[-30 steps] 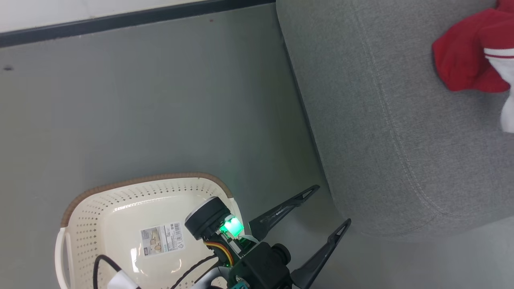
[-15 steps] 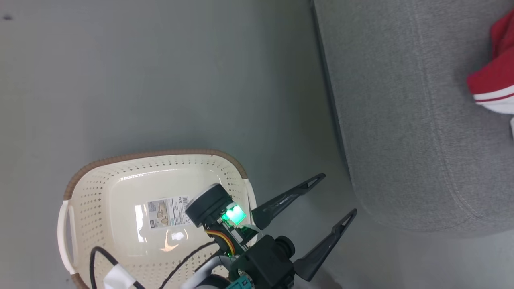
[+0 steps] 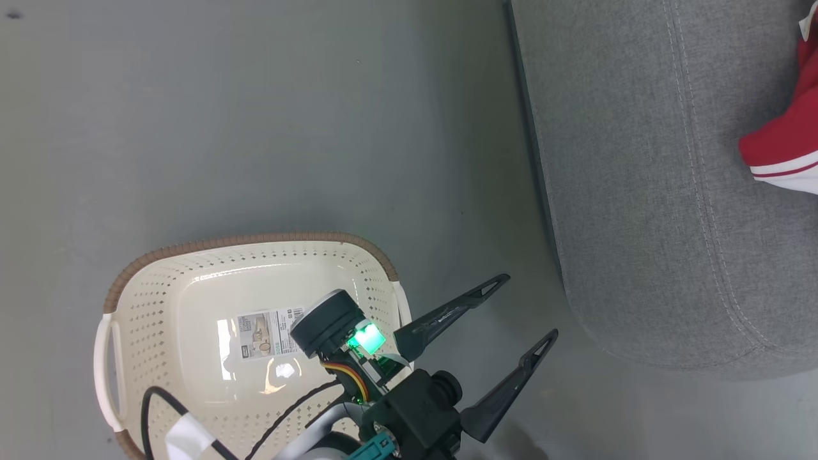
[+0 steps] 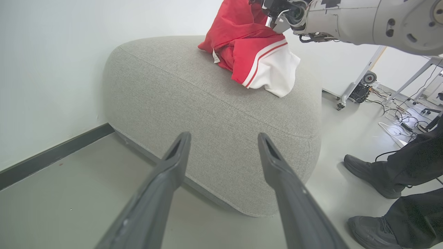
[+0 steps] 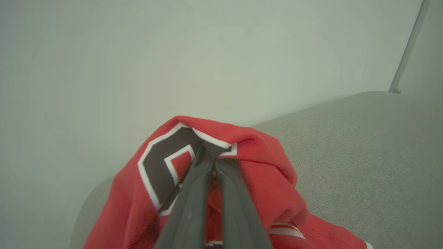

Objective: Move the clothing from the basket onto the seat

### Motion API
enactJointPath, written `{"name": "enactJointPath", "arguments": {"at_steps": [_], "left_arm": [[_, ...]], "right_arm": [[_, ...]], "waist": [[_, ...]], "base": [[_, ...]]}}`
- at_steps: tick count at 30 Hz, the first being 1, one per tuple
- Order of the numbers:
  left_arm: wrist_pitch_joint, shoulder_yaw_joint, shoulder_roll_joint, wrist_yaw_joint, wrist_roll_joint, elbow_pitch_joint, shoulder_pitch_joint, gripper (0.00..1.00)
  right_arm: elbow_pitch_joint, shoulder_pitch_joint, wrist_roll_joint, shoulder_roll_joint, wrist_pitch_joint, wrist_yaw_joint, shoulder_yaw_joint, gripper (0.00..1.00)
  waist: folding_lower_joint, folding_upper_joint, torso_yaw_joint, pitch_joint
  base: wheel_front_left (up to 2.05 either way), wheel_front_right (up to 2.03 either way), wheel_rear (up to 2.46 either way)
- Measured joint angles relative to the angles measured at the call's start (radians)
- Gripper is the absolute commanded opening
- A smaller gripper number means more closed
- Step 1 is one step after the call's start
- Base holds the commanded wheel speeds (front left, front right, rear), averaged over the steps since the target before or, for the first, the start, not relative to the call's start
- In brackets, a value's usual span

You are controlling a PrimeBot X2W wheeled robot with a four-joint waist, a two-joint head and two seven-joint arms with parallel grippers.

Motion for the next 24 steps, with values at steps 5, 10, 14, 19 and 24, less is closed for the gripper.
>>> {"name": "enactJointPath", "arguments": {"at_steps": [5, 10, 14, 19, 24], "left_arm": [[-0.015, 0.0, -0.001, 0.0, 0.0, 0.022, -0.004, 1.0], [-0.031, -0.001, -0.008, 0.0, -0.001, 0.035, -0.013, 1.0], [-0.047, 0.001, -0.017, 0.0, -0.002, 0.059, -0.013, 1.0], [-0.075, 0.007, -0.027, 0.0, -0.004, 0.083, -0.013, 1.0], [-0.101, 0.017, -0.035, 0.001, -0.01, 0.105, -0.013, 1.0]], "right_arm": [[0.048, -0.002, 0.009, 0.003, 0.01, 0.004, -0.002, 0.0], [0.084, -0.002, 0.018, 0.005, 0.019, 0.009, 0.003, 0.44], [0.109, 0.0, 0.018, 0.005, 0.018, 0.012, 0.011, 1.0], [0.14, 0.025, 0.018, 0.005, 0.019, 0.017, 0.022, 1.0], [0.157, 0.068, 0.017, 0.005, 0.018, 0.017, 0.041, 1.0]], "waist": [[0.0, 0.0, 0.0, -0.011], [0.0, -0.0001, 0.003, -0.032], [-0.0001, -0.0001, 0.005, -0.055], [-0.0001, -0.0002, 0.012, -0.093], [-0.0001, -0.0002, 0.022, -0.139]], "base": [[0.0, 0.0, 0.0], [0.0, 0.0, 0.0], [0.0, 0.0, 0.0], [0.0, 0.0, 0.0], [0.0, 0.0, 0.0]]}}
